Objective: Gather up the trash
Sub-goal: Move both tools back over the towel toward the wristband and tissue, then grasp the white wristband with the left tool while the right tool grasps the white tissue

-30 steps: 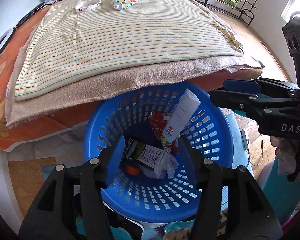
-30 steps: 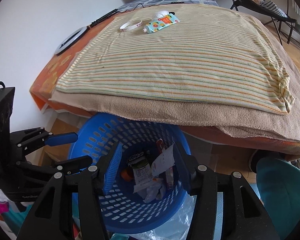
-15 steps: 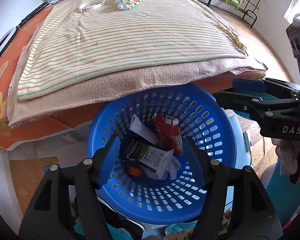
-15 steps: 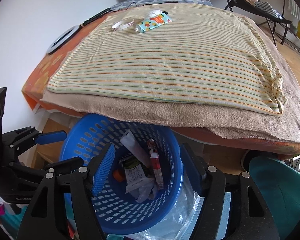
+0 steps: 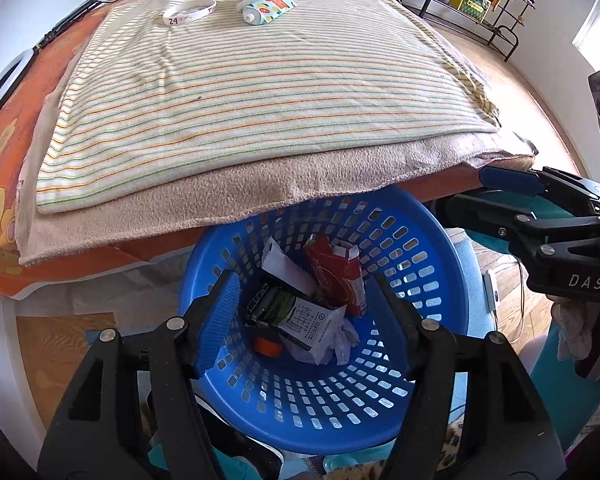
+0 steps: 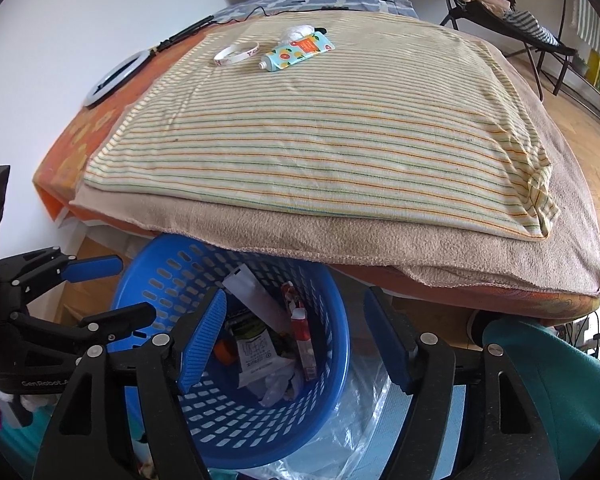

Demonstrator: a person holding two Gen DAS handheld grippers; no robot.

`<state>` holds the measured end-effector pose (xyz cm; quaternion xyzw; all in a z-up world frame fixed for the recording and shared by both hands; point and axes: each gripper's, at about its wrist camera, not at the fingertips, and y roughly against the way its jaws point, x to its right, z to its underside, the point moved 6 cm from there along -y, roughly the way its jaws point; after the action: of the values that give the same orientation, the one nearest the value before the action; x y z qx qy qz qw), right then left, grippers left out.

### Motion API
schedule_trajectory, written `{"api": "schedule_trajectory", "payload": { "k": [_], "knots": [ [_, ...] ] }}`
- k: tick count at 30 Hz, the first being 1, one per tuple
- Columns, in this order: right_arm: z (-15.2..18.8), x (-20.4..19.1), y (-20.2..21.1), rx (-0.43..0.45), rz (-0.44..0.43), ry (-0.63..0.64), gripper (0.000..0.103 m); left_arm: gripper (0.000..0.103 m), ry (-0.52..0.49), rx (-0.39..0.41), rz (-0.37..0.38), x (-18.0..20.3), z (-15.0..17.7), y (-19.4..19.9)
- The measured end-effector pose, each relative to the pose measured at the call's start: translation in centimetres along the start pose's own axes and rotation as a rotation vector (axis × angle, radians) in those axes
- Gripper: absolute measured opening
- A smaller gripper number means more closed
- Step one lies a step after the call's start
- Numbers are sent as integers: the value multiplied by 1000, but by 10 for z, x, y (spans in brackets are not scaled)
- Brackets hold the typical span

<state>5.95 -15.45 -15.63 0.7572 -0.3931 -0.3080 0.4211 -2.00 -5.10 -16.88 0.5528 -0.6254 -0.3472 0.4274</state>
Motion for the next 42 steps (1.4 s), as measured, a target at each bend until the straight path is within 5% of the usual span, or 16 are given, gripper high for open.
{"api": "schedule_trajectory", "payload": {
  "k": [11, 28, 42],
  "knots": [
    [-40, 13, 13, 43, -2, -19, 71, 68, -19, 84, -19, -12, -71, 27],
    [-186, 21, 2, 177, -107, 1, 71, 67, 81, 152, -78, -97, -185, 15],
    [-263, 12, -55, 121, -182, -1, 71, 37, 171, 134, -57, -144, -228, -28]
  ]
}}
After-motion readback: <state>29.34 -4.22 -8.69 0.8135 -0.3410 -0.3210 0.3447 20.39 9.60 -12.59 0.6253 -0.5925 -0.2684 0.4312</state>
